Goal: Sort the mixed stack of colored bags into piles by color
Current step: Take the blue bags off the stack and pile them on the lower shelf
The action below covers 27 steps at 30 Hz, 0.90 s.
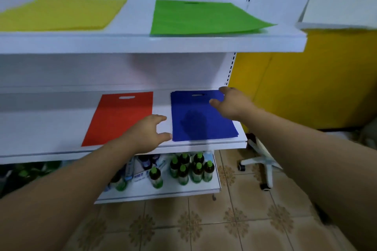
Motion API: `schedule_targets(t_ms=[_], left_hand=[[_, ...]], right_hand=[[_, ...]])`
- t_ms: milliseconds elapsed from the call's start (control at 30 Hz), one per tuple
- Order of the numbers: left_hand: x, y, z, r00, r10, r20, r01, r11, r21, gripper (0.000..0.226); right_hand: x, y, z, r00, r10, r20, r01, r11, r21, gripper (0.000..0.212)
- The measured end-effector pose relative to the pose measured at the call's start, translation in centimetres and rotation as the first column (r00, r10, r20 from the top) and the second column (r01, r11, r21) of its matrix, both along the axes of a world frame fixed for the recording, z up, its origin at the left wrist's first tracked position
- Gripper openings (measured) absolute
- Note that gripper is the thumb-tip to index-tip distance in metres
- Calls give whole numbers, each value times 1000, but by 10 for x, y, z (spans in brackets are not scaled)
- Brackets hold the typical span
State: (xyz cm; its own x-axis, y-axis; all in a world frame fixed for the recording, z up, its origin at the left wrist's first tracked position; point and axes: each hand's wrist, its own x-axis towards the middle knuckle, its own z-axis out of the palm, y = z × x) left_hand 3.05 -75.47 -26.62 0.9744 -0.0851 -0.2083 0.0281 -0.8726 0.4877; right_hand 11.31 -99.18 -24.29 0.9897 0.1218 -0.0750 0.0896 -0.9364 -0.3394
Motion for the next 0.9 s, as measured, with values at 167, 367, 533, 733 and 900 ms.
schedule_targets(t_ms=[167,367,533,733,900], left_hand=[[-56,32,55,994,-52,95,49,998,32,67],[-112,84,135,969,-27,245,21,999,28,65],[-155,140,191,938,28,345,-40,999,27,62],[-177,210,228,891,179,416,-201,980,8,60],[-167,265,236,865,248,437,-287,957,25,62]], right_hand=[[-62,43,58,996,12,85,-11,1000,-12,66],[-112,110,139,973,83,216,-87,996,12,66],[-134,171,195,943,164,289,-182,983,37,66],[-133,253,233,905,248,344,-282,958,51,63],[-111,321,247,872,329,361,-376,924,68,63]])
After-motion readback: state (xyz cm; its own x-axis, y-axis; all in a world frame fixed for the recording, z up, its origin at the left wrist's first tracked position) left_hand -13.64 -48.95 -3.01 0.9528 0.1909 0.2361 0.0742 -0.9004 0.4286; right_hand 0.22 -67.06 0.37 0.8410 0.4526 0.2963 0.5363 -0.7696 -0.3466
